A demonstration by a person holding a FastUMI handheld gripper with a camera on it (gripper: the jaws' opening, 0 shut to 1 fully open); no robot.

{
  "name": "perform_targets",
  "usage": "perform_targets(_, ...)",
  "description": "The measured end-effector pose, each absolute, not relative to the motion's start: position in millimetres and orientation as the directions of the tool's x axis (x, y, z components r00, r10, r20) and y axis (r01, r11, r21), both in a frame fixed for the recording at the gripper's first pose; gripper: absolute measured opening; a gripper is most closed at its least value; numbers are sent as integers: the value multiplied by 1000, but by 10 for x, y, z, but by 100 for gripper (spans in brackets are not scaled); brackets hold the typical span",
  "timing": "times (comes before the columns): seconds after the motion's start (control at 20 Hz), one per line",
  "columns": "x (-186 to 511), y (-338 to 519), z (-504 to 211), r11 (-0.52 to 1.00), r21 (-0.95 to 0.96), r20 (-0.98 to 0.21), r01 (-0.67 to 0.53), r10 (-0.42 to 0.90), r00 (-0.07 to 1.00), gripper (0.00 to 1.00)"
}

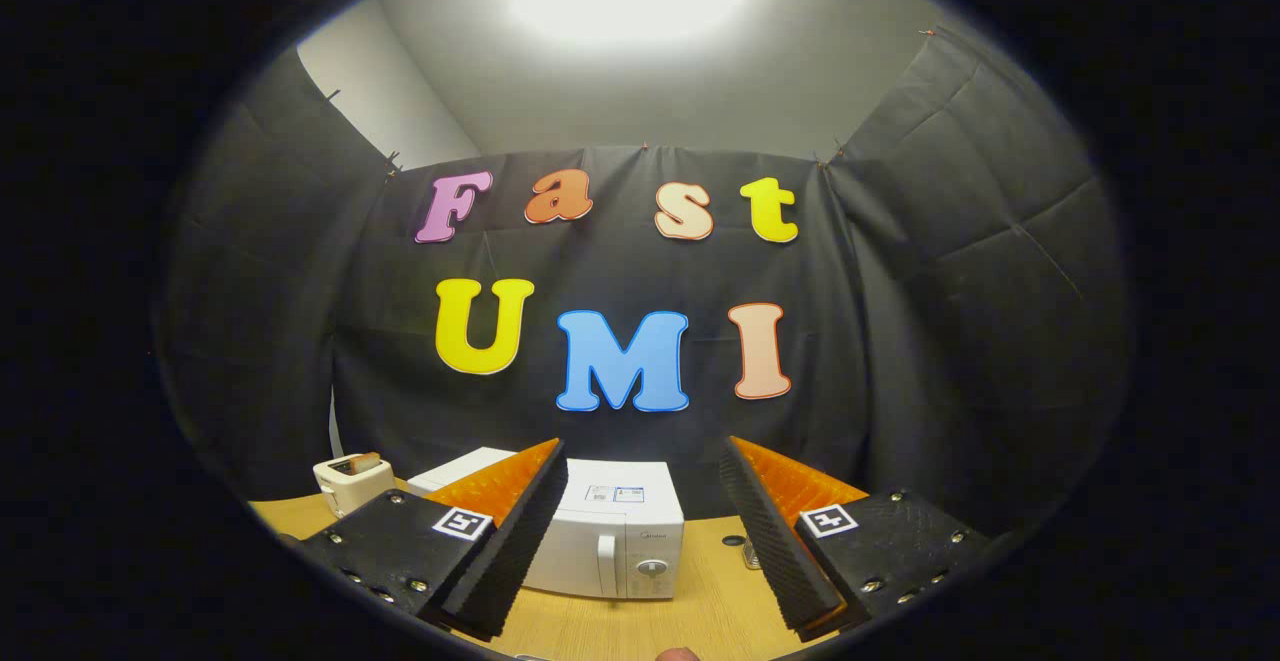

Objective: Open the microwave, put the food inside, and close the microwave door.

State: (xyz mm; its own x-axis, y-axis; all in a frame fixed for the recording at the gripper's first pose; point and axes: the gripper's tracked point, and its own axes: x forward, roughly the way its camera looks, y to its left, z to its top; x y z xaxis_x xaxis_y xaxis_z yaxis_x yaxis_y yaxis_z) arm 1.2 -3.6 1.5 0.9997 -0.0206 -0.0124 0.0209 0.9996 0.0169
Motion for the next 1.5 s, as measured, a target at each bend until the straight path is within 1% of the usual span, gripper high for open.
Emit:
perform_targets(0.5,225,18,-202,1000,27,-38,-12,13,999,96)
perform_targets(0.9,682,132,-546,994,63,-77,-84,89,993,96)
perform_targets(1.15,1003,165,-803,993,68,-94,-101,107,990,96)
perform_targets(1.3,1155,194,-1055,991,79,-124,-109,118,985,97)
perform_targets(1.5,1297,226,-1506,991,72,-202,-117,129,971,97)
